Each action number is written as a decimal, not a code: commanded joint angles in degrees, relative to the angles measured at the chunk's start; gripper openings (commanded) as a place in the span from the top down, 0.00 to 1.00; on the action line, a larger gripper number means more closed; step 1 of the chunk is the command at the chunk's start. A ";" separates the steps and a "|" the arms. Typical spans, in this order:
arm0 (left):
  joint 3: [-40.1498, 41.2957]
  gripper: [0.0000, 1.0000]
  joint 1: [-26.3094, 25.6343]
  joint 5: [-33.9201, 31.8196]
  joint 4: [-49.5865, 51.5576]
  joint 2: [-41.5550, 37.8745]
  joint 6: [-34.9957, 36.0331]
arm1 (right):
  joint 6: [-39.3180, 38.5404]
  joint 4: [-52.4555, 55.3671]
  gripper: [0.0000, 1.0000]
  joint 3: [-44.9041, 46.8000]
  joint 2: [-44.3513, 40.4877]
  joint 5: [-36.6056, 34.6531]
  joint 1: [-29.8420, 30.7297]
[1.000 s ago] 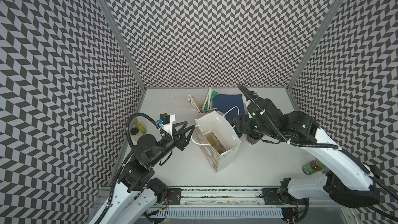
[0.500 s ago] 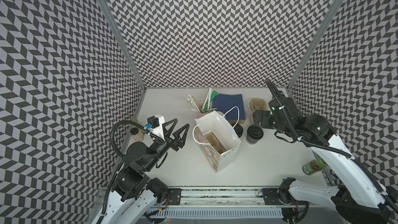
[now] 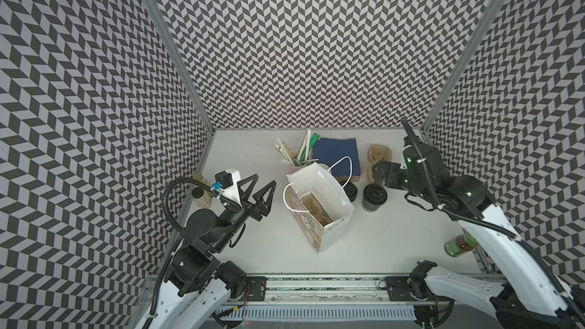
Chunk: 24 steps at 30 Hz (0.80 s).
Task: Pack a coffee takeout order
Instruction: Pick up the coffee cup at the middle-right of the table.
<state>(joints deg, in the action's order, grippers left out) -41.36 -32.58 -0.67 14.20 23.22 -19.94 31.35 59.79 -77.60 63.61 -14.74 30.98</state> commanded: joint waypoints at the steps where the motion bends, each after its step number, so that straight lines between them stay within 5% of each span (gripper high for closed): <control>1: 0.63 0.26 0.32 -1.35 0.55 -0.82 0.96 | -0.45 -2.73 0.01 3.72 1.07 3.45 -2.61; 15: 0.67 0.26 -0.29 -1.62 0.83 -0.25 1.11 | -3.49 -10.57 0.08 13.26 10.15 10.96 -8.24; 24: 0.67 0.24 -0.23 -2.92 1.20 0.24 1.25 | -4.92 -9.60 0.09 12.67 14.96 7.10 -8.36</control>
<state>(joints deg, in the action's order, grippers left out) -41.23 -32.60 -2.42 14.72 23.31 -19.14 27.31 52.18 -64.95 78.59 -5.78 22.94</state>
